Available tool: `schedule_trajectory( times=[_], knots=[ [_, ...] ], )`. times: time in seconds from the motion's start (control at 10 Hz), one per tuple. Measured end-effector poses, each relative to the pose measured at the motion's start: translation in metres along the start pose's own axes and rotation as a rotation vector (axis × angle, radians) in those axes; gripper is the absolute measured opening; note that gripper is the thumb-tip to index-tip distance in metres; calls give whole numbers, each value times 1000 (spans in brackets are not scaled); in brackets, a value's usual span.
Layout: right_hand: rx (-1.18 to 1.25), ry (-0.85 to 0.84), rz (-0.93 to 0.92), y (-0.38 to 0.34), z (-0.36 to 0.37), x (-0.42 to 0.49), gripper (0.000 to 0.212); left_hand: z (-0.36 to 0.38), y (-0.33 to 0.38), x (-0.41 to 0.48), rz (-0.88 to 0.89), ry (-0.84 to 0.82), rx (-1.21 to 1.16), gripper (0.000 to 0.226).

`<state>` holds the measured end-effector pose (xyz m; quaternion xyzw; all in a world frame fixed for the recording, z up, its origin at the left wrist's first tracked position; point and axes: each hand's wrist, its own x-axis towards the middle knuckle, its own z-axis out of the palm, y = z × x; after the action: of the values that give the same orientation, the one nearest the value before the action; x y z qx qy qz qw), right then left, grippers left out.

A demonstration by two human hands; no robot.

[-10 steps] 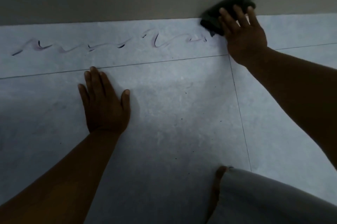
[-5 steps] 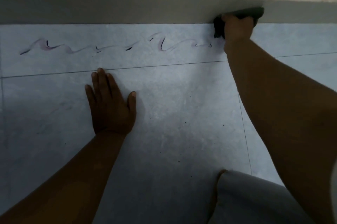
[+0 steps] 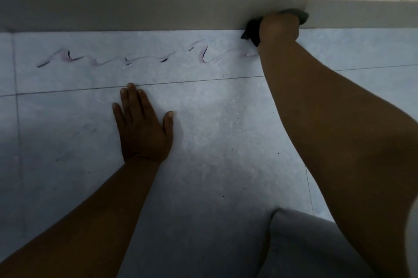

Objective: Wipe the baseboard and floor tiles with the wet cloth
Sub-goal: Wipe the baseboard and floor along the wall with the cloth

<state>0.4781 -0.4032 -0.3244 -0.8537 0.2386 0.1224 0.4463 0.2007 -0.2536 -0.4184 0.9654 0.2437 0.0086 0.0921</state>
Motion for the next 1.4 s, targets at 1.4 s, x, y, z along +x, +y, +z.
schedule_trajectory(
  times=[1.4],
  knots=[
    [-869, 31, -371, 65, 41, -7, 68, -3, 1, 2, -17, -25, -10, 81]
  ],
)
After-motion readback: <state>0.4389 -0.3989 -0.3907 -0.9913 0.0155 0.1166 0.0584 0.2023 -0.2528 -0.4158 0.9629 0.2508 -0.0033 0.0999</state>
